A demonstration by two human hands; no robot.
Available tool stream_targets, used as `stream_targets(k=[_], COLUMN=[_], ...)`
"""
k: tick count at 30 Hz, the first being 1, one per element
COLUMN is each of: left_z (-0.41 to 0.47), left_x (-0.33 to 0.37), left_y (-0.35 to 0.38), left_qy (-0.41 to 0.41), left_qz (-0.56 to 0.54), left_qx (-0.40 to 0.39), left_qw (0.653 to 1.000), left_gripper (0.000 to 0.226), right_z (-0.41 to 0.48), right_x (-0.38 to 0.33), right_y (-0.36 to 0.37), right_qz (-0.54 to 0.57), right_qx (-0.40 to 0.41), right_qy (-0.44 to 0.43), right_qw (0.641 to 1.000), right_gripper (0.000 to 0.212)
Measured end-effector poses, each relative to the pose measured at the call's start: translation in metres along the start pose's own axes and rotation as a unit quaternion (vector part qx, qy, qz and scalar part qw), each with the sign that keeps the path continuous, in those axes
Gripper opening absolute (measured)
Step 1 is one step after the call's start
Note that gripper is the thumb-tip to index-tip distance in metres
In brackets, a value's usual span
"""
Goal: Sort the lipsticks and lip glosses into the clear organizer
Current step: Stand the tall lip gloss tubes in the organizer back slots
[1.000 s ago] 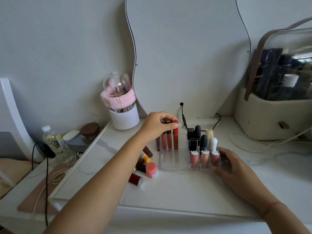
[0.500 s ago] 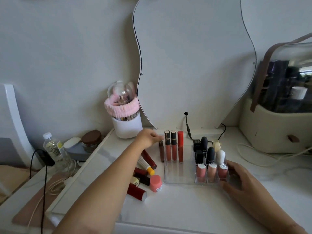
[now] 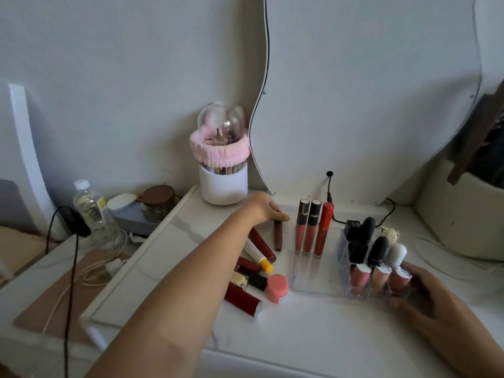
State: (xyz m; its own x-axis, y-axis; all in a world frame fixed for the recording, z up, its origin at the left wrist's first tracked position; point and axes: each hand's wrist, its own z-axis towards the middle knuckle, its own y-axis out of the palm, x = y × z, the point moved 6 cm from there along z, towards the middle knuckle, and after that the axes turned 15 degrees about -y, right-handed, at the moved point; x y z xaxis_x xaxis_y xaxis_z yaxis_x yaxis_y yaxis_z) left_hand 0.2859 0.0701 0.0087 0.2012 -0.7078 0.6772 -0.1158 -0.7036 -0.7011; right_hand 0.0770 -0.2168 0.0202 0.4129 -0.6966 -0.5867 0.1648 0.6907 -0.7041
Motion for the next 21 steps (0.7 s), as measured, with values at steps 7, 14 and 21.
stream_targets(k=[7,14,21], left_z=[0.000,-0.023,-0.089], left_x=[-0.005,0.012,0.066], left_y=[-0.007,-0.034,-0.093], left_qy=[-0.024,0.006,0.145], left_qz=[-0.106,-0.292,-0.399], left_qx=[-0.006,-0.064,-0.048], left_qw=[0.994,0.954,0.904], left_gripper=[0.019,0.031,0.023], right_z=[0.001,0.000,-0.002], right_x=[0.003,0.009,0.008], right_y=[0.000,0.001,0.001], right_qz=[-0.010,-0.003,-0.007], right_qx=[0.004,0.003,0.005], right_qy=[-0.001,0.000,-0.002], right_qw=[1.000,1.000,1.000], right_gripper=[0.057,0.055,0.052])
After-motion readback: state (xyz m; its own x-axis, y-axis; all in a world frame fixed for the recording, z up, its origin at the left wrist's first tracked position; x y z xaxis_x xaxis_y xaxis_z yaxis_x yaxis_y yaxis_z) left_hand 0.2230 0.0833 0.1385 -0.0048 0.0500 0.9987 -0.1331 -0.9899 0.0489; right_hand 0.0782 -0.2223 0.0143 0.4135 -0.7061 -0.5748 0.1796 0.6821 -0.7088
